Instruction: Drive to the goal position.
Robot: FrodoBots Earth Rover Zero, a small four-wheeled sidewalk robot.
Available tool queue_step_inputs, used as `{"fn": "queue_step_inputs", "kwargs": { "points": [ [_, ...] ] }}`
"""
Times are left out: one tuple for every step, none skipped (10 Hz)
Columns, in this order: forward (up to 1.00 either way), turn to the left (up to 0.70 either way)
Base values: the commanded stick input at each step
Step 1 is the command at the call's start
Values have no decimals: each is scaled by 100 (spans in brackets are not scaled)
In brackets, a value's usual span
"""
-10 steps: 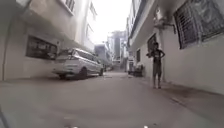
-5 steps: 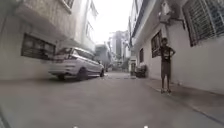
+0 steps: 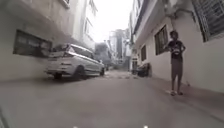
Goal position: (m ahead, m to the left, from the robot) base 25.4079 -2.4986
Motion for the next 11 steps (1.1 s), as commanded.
{"fn": "queue_step_inputs", "kwargs": {
  "points": [
    [100,4],
    [100,0],
    [100,-24],
    [100,-36],
    [100,-36],
    [100,-35],
    [100,-13],
    [100,4],
    [100,4],
    [100,-30],
    [100,-36]
  ]
}}
